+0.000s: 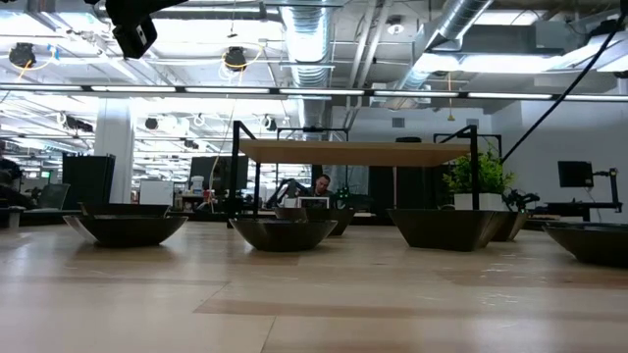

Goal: Pick & Place Mini shaped plates
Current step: Put the leaf-shaped plate on the shelf

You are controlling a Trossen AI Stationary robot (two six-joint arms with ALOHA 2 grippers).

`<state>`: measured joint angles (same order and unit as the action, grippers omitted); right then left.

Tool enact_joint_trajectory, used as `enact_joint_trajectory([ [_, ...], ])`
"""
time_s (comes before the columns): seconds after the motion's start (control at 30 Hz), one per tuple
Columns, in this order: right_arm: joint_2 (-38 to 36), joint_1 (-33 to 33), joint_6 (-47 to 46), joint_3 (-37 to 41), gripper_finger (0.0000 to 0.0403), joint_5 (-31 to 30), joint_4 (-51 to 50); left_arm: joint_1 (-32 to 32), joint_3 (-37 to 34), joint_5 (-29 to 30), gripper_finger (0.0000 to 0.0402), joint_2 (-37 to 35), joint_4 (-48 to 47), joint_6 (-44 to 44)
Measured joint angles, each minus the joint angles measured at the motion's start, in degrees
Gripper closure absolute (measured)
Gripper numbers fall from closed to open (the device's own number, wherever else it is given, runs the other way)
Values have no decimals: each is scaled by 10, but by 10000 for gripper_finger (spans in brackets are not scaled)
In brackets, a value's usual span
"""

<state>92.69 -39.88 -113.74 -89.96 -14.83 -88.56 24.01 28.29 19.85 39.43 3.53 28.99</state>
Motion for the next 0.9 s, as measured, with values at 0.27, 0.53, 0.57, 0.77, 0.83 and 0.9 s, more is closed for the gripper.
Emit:
enact_joint_trajectory([
  [0.27,-81,-42,-104,111,403,33,23,0,0,-9,257,0,0,0],
  [0.53,-122,-66,-154,213,392,148,52,0,0,-9,256,0,0,0],
  [0.57,-122,-66,-154,218,389,156,53,0,0,-9,257,0,0,0],
  [0.77,-122,-66,-154,254,367,218,132,0,0,-9,257,0,0,0],
  [0.83,-118,-70,-154,268,361,235,185,0,0,-9,256,0,0,0],
  [0.9,-110,-76,-170,284,357,238,231,0,0,-9,257,0,0,0],
])
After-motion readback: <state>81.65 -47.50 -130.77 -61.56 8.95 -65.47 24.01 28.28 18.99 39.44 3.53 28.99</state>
